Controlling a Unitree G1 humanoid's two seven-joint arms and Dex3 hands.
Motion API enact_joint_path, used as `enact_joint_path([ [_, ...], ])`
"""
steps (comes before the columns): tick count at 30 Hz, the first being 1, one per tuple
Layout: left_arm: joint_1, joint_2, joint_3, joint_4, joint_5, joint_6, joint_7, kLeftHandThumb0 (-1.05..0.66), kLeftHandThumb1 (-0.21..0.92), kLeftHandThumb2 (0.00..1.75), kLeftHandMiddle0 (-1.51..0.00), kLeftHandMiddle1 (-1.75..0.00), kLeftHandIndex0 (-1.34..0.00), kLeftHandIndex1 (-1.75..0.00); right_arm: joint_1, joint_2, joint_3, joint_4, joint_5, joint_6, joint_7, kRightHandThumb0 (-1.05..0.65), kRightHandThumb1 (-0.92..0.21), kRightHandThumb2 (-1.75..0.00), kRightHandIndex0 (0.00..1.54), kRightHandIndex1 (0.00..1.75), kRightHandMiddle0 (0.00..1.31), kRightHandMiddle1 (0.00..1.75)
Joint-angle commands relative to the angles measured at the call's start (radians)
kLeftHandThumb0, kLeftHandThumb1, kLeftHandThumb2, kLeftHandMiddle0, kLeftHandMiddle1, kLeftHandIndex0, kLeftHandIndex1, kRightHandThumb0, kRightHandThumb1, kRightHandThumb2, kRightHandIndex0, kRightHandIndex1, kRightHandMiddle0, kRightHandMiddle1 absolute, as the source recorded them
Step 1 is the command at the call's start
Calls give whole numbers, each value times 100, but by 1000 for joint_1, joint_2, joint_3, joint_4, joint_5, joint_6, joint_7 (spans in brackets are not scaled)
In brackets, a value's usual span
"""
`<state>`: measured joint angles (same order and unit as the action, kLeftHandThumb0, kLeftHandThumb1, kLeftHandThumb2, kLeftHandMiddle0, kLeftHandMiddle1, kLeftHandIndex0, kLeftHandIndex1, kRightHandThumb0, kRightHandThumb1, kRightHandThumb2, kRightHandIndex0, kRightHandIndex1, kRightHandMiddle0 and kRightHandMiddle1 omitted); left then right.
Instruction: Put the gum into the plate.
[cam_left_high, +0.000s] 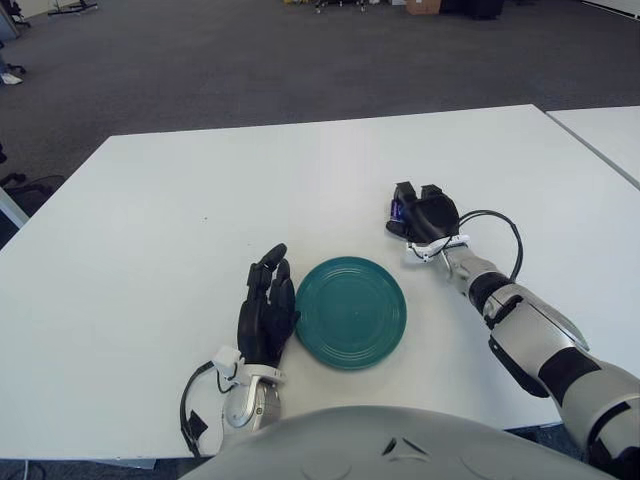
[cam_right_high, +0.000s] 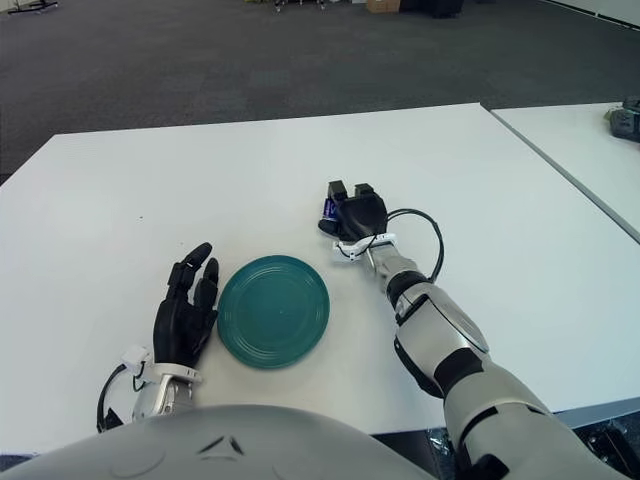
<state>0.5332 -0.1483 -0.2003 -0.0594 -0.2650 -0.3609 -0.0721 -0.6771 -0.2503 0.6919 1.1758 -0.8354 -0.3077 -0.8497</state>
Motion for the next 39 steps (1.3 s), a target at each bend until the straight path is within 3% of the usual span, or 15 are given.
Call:
enact_joint_path([
  [1,19,-12,7,4,21,25,21,-86,92,48,-17,0,0,-76,9,-75,-28,-198,-6,-42,10,-48,-92,-67,121,175,95,175],
  [6,20,-23,9,0,14,28,26,-83,92,49,-17,0,0,-74,53,-148,-44,-462,-38,-20,137,-48,-92,-66,123,175,97,175],
  [11,24,-29,4,-1,-3,20,17,-82,92,47,-21,-1,0,-95,122,-214,-64,-667,-55,-31,216,-48,-92,-65,123,175,99,175],
  [20,39,-38,-13,-32,20,41,61,-80,92,48,-25,-2,-5,-104,222,-272,-71,-866,-87,-86,306,-48,-90,-66,121,175,96,175],
  [27,46,-57,-22,-44,-6,39,85,-80,92,43,-32,-4,-6,-99,255,-286,-80,-959,-105,-181,333,-48,-86,-69,124,175,96,175],
  [34,44,-60,-25,-29,-26,25,86,-85,92,45,-35,-4,-6,-95,334,-318,-95,-1151,-119,-223,456,-48,-84,-69,124,175,95,175],
  [39,44,-52,-30,-28,-30,35,86,-91,92,53,-30,-1,-1,-87,366,-329,-98,-1216,-113,-255,536,-47,-83,-68,123,175,96,175],
])
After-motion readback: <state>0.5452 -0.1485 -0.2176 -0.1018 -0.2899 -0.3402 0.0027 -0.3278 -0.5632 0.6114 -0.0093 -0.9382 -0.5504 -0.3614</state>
